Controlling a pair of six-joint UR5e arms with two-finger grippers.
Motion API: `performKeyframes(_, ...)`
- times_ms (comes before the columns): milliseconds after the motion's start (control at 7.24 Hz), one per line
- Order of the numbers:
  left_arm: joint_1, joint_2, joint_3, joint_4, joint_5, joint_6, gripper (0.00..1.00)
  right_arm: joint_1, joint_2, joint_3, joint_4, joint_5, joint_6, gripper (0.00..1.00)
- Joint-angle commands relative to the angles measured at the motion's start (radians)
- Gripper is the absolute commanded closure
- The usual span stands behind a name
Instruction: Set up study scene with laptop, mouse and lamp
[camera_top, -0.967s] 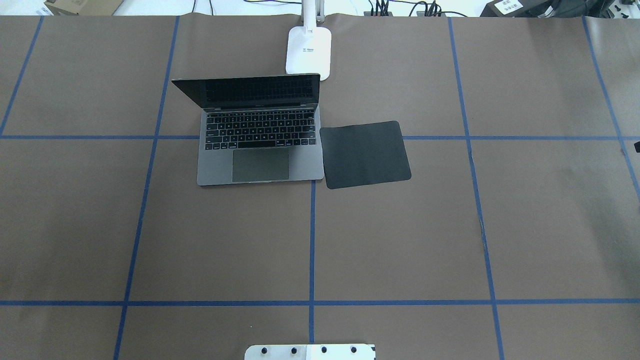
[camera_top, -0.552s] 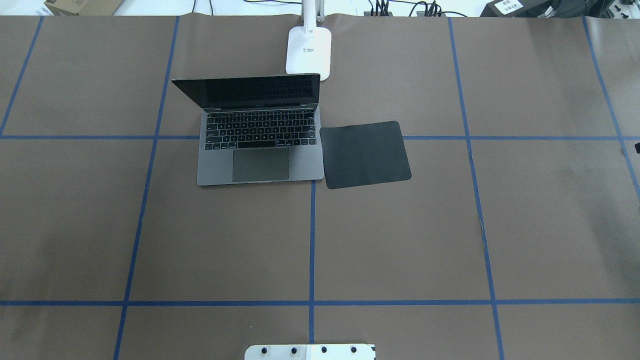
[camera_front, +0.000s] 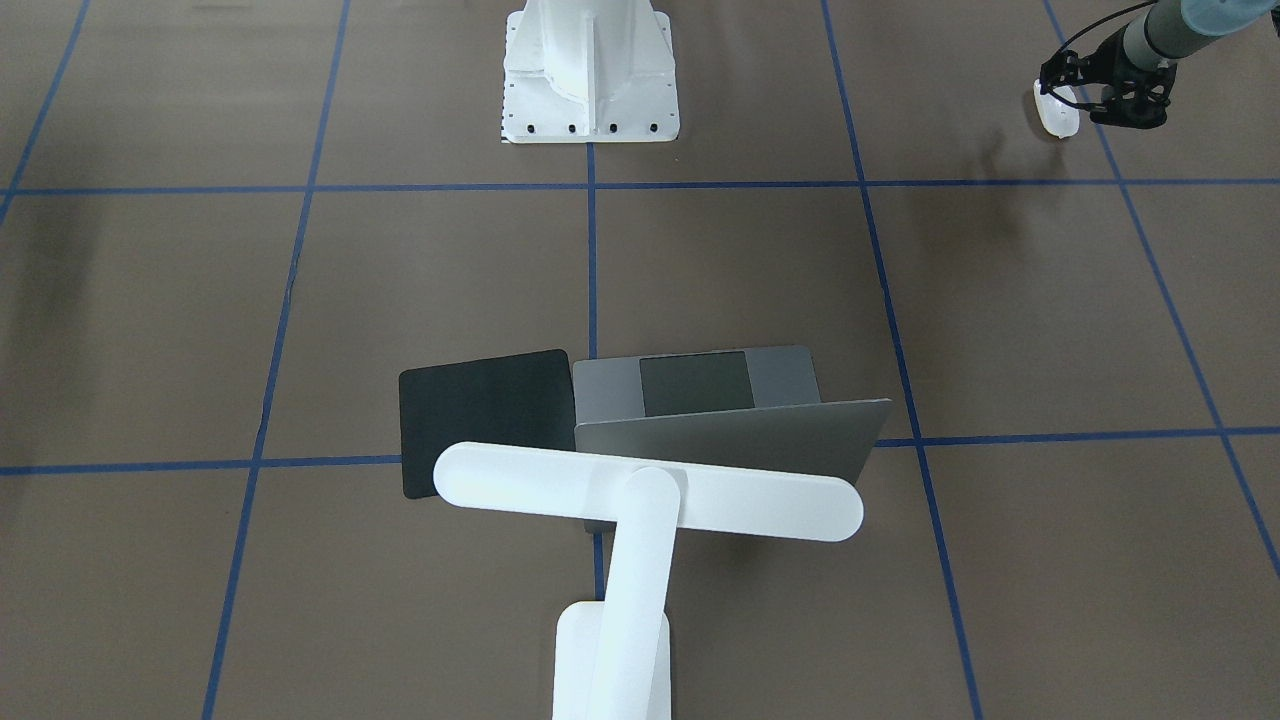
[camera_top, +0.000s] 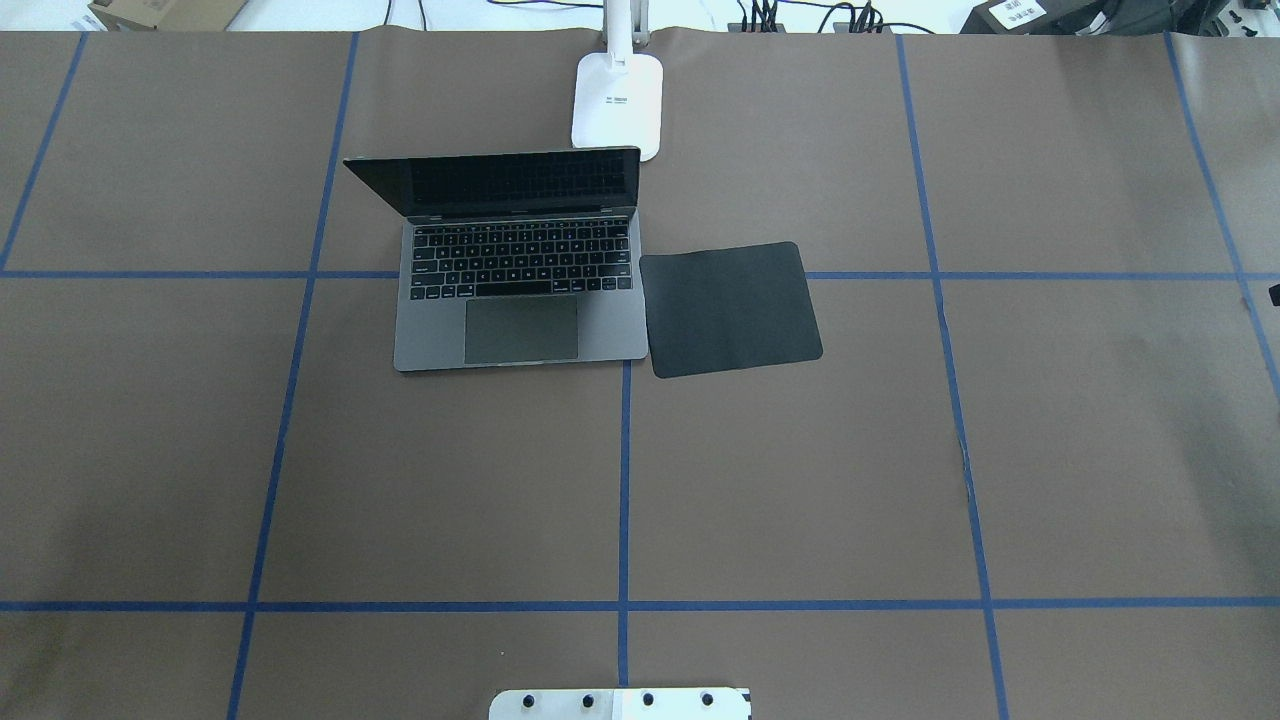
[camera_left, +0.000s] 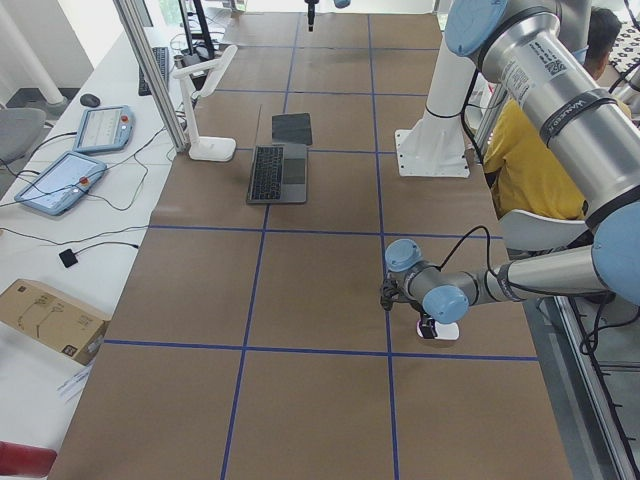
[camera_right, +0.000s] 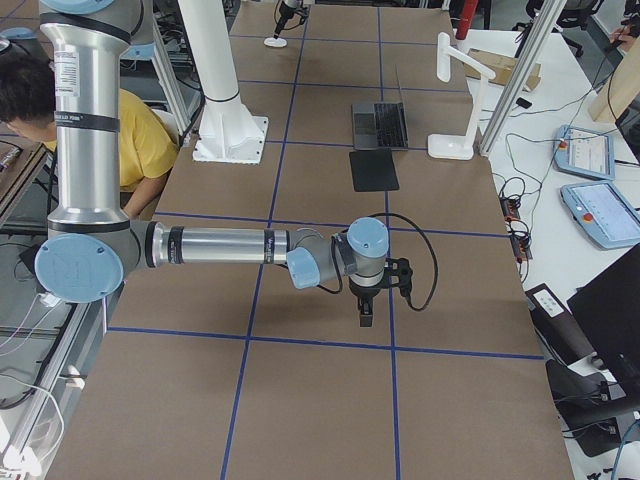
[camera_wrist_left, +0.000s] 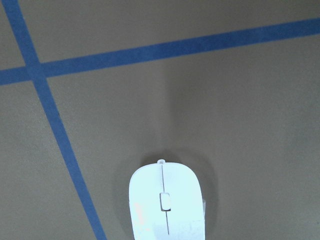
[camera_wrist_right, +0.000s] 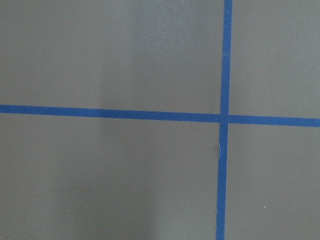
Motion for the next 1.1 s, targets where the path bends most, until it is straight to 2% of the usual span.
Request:
performKeyframes(0,0.044,-0.017,0.033,0.000,0.000,-0.001,0.00,-0.001,0.000,0.000,0.000,0.000,-0.001,0.00)
performKeyframes(276,0.059,-0.059,0.070,0.000,-0.001,-0.001,0.00,-0.001,0.000,0.000,0.000,0.001,-0.001,0.00)
performKeyframes(967,0.090,-0.065,0.087,0.000,-0.001,-0.001,0.00,-0.001,0.000,0.000,0.000,0.001,-0.001,0.00)
